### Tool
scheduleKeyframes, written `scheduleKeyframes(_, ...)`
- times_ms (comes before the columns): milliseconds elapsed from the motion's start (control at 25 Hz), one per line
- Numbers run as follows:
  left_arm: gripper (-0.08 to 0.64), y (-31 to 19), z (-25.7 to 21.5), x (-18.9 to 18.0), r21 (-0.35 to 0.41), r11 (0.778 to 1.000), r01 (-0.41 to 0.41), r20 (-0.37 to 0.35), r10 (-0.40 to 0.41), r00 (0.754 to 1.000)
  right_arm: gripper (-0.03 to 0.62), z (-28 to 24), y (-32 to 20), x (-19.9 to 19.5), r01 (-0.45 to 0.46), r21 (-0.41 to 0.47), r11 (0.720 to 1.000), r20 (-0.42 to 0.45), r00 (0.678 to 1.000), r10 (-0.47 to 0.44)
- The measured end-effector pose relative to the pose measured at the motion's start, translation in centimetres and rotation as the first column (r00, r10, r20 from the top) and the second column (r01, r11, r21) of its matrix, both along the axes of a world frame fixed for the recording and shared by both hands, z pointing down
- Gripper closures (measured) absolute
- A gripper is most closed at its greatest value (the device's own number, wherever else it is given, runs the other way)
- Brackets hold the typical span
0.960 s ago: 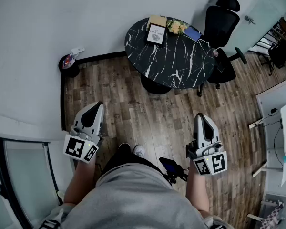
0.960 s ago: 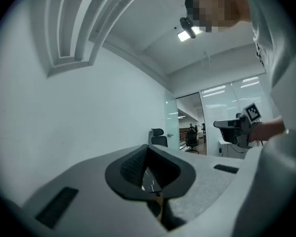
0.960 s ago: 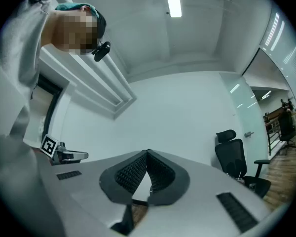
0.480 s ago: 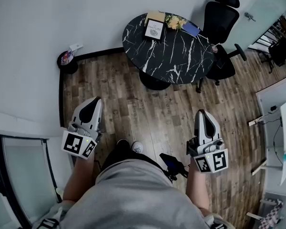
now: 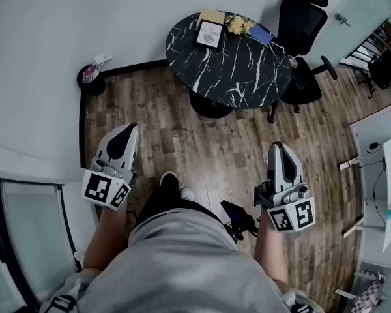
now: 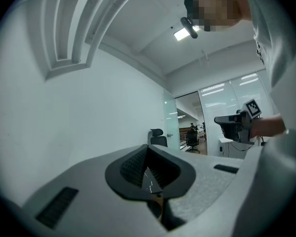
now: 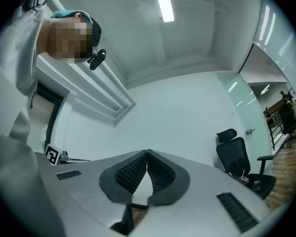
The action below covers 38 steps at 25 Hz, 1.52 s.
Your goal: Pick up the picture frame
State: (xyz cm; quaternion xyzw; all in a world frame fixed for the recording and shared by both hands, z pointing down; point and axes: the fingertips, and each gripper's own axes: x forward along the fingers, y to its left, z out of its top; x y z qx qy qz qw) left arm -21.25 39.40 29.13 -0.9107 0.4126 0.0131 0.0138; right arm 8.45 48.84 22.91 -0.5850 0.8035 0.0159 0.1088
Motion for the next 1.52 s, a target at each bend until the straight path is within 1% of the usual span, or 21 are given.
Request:
scheduleKeyframes(240, 0.554, -0.3, 0.5, -0.1, -0.004, 1.0, 0.008, 0.001, -0.008, 1.0, 0.566, 0.5, -0.5, 0.5, -0.007, -0.019, 1.0, 0.006, 1.0, 0.007)
scheduleKeyframes(600, 0.554, -2.6, 1.1, 0.6, -0.02, 1.0, -0.002, 0.002, 0.002, 1.0, 0.566, 0.5, -2.3, 1.2, -0.01, -0.027, 1.0, 0.01, 1.0, 0.01)
scheduleKeyframes(880, 0.554, -5.7, 1.6, 1.9, -0.031, 0.999, -0.013, -0.017, 0.013, 1.0, 0.566, 1.1, -5.1, 1.3, -0.002, -0.055, 0.999, 0.0, 1.0, 0.002)
scheduleKeyframes(1080, 0.554, -7.7, 2.5, 2.5, -0.056, 0.998, -0.019, -0.009, 0.018, 1.0, 0.566, 1.6, -7.2, 2.0, -0.014, -0.065, 0.998, 0.021, 1.0, 0.016)
scheduleKeyframes(1280, 0.554, -11.2, 2.2, 3.0, -0.051, 0.998, -0.025, -0.008, 0.025, 1.0, 0.566, 1.6, -9.9, 2.7, -0.028, -0.069, 0.997, 0.024, 0.999, 0.03)
scheduleKeyframes(1520, 0.554, -15.9, 1.4, 4.2, -0.041, 0.997, -0.06, -0.012, 0.06, 0.998, 0.566, 1.1, -13.5, 3.2, -0.058, -0.07, 0.996, 0.024, 0.998, 0.06)
